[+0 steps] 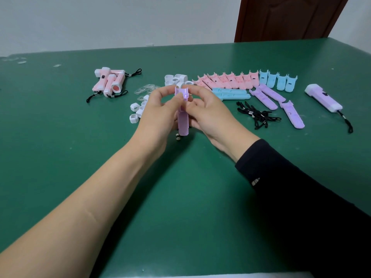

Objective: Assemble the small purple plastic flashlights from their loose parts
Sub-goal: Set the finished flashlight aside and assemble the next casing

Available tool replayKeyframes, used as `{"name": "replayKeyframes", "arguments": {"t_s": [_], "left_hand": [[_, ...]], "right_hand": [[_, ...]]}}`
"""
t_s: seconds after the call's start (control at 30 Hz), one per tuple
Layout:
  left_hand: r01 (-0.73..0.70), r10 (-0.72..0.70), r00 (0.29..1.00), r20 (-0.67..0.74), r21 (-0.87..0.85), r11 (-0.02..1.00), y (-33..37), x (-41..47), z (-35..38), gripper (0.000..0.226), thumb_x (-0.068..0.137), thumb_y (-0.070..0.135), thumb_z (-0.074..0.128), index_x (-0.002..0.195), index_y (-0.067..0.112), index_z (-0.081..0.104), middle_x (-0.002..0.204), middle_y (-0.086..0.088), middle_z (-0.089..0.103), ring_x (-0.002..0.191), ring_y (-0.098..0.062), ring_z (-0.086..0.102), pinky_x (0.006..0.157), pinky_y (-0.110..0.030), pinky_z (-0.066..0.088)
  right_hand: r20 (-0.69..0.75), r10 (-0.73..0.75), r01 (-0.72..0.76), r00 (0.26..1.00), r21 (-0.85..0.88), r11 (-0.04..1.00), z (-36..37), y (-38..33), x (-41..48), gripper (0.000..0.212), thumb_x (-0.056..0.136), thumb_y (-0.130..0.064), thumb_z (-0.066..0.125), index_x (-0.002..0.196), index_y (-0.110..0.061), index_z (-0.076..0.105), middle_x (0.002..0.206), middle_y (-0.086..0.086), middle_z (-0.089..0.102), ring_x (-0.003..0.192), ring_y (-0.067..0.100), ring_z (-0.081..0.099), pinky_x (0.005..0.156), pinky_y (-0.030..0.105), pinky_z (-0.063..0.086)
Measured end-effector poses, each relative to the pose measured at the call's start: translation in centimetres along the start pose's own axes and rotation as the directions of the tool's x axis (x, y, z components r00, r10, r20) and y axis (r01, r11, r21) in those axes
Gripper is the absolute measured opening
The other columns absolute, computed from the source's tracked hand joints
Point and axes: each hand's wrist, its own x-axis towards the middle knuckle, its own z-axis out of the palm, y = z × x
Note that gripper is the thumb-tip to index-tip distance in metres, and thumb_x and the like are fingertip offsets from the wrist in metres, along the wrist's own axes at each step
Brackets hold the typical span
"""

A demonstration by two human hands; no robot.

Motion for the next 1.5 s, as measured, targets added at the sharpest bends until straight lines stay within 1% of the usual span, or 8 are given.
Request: {"name": "replayKeyframes", "arguments": {"t_s": [0.2, 0.33, 0.43, 0.53, 0.63, 0.87, 1.27, 1.5], "left_hand": [[0.036, -0.040, 0.998, -0.051, -0.076, 0.996, 0.0, 0.0, -0.2, 0.023, 0.100, 0.019, 0.054, 0.121, 0.012, 0.050, 0.097, -0.006, 0.073, 0.074, -0.024, 0.066, 0.060, -0.031, 0.053], [0.028, -0.035, 0.997, -0.075, -0.092, 0.995, 0.1, 0.0, -0.1, 0.021, 0.100, 0.019, 0.055, 0.119, 0.011, 0.052, 0.100, -0.008, 0.073, 0.083, -0.023, 0.068, 0.070, -0.034, 0.056], [-0.002, -0.001, 0.997, -0.078, -0.034, 0.999, 0.1, 0.1, -0.2, 0.013, 0.100, 0.020, 0.054, 0.113, 0.017, 0.053, 0.095, -0.005, 0.073, 0.074, -0.019, 0.067, 0.068, -0.031, 0.053], [-0.013, 0.015, 0.997, -0.078, 0.025, 1.000, 0.0, 0.1, -0.2, 0.015, 0.099, 0.023, 0.056, 0.114, 0.020, 0.054, 0.096, 0.004, 0.075, 0.077, -0.009, 0.067, 0.075, -0.025, 0.049], [-0.006, 0.012, 0.997, -0.070, 0.081, 0.997, 0.0, 0.0, -0.1, 0.018, 0.097, 0.028, 0.058, 0.114, 0.022, 0.055, 0.099, 0.008, 0.075, 0.077, -0.003, 0.067, 0.064, -0.015, 0.047], [-0.024, 0.043, 0.991, -0.128, 0.147, 0.989, 0.2, 0.2, -0.4, 0.009, 0.093, 0.029, 0.062, 0.100, 0.026, 0.056, 0.104, 0.005, 0.074, 0.112, -0.015, 0.063, 0.085, -0.027, 0.041], [-0.072, 0.094, 0.988, -0.125, 0.176, 0.982, 0.4, -0.1, -0.2, 0.010, 0.093, 0.024, 0.063, 0.100, 0.020, 0.058, 0.097, -0.001, 0.075, 0.072, -0.004, 0.064, 0.054, -0.006, 0.042], [-0.036, 0.056, 0.992, -0.109, 0.172, 0.984, 0.5, 0.0, -0.4, 0.009, 0.092, 0.027, 0.064, 0.097, 0.024, 0.058, 0.103, 0.000, 0.075, 0.100, -0.017, 0.067, 0.082, -0.026, 0.044]], "right_hand": [[-0.002, -0.018, 0.018, 1.000, -0.062, 0.998, 0.4, -0.1, -0.4, 0.035, 0.096, -0.008, 0.052, 0.129, -0.019, 0.049, 0.100, 0.010, 0.064, 0.094, 0.016, 0.063, 0.101, 0.038, 0.047], [0.077, 0.064, -0.067, 0.995, 0.035, 0.997, -0.4, -0.7, -0.3, 0.040, 0.093, -0.006, 0.058, 0.131, -0.016, 0.048, 0.104, 0.019, 0.067, 0.094, 0.016, 0.069, 0.087, 0.034, 0.056], [0.200, 0.140, -0.156, 0.970, 0.067, 0.986, -1.2, -1.1, -0.4, 0.026, 0.091, -0.004, 0.060, 0.116, -0.010, 0.059, 0.084, 0.002, 0.072, 0.080, 0.013, 0.070, 0.068, 0.028, 0.058], [0.194, 0.171, -0.174, 0.966, -0.002, 0.985, -1.4, -0.8, -0.3, 0.003, 0.091, -0.012, 0.062, 0.092, -0.010, 0.065, 0.090, 0.009, 0.073, 0.077, 0.016, 0.070, 0.067, 0.027, 0.058], [0.152, 0.169, -0.168, 0.974, -0.015, 0.986, -1.5, -0.5, 0.0, 0.010, 0.092, -0.016, 0.062, 0.090, -0.008, 0.066, 0.098, 0.016, 0.073, 0.075, 0.017, 0.070, 0.065, 0.029, 0.058], [0.145, 0.154, -0.160, 0.977, 0.030, 0.987, -1.6, -0.5, 0.1, 0.012, 0.090, -0.019, 0.066, 0.094, -0.009, 0.070, 0.085, 0.008, 0.075, 0.074, 0.016, 0.072, 0.062, 0.025, 0.057], [0.143, 0.189, -0.213, 0.971, 0.176, 0.961, -1.4, -0.4, 0.0, 0.005, 0.089, -0.011, 0.064, 0.086, -0.008, 0.066, 0.073, 0.007, 0.073, 0.066, 0.016, 0.071, 0.057, 0.026, 0.056], [0.156, 0.166, -0.190, 0.974, 0.152, 0.970, -1.5, -0.3, 0.2, 0.005, 0.088, -0.012, 0.066, 0.085, -0.009, 0.067, 0.073, 0.006, 0.073, 0.066, 0.015, 0.070, 0.057, 0.026, 0.055]]}}
